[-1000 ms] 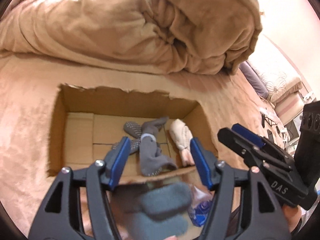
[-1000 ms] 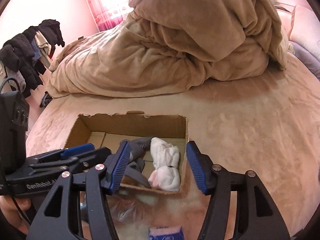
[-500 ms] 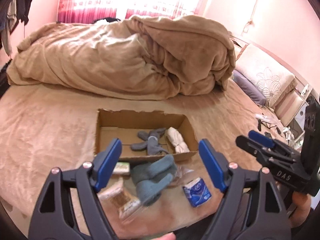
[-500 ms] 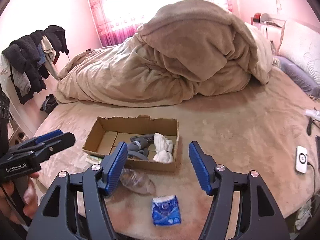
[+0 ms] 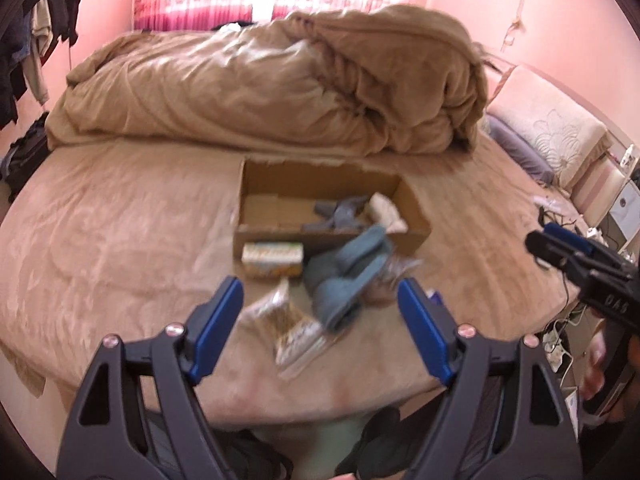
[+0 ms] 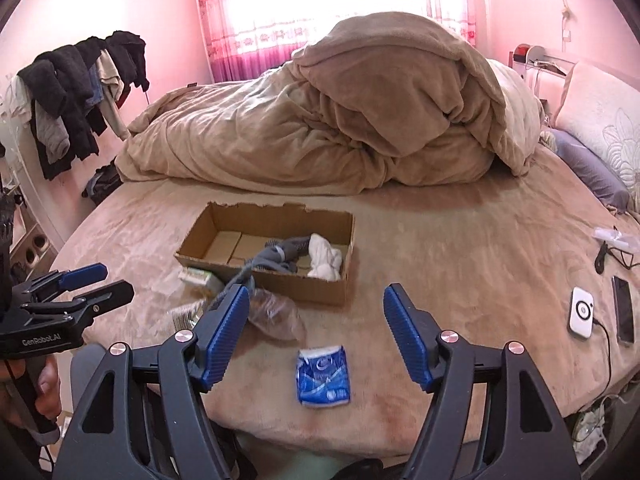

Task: Organize objects
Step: 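Grasp the cotton-swab bag with left tool while right tool grasps blue tissue pack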

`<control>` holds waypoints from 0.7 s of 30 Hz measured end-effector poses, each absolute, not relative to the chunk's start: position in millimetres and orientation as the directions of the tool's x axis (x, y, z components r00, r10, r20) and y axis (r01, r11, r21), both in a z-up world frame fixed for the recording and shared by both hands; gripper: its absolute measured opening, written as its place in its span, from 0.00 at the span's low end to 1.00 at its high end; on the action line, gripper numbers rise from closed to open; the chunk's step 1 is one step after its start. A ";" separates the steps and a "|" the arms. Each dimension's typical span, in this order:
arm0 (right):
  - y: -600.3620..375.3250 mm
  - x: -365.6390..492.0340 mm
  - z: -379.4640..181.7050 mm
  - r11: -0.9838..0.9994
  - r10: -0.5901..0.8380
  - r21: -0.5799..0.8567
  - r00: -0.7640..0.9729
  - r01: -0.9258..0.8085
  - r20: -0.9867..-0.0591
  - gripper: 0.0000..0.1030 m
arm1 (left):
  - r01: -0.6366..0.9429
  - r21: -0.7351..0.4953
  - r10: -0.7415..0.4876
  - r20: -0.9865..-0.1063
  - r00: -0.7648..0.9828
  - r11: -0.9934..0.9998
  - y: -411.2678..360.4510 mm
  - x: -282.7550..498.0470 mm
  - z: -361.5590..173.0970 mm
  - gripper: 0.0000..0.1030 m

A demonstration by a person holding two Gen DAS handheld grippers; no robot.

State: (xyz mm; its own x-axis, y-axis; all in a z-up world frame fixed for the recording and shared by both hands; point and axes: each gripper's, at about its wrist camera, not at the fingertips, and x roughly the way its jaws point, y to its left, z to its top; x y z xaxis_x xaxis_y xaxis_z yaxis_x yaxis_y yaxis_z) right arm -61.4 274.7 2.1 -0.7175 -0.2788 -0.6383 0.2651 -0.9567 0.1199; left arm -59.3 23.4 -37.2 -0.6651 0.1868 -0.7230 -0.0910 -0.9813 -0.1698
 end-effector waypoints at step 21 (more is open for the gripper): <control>265.5 -70.9 -94.6 -0.952 -0.265 0.122 -0.558 0.280 -0.786 0.71 | 0.024 -0.152 0.117 -0.845 -0.521 -0.988 2.8 -81.2 -140.6 0.78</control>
State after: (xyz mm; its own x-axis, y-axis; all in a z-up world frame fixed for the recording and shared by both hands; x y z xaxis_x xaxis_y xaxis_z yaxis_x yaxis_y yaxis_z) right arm -70.9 265.5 -94.6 -0.5579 -0.2652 -0.7864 0.2800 -0.9522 0.1224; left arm -81.2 2.8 -140.6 -0.5211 0.1171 -0.8454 0.0244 -0.9881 -0.1519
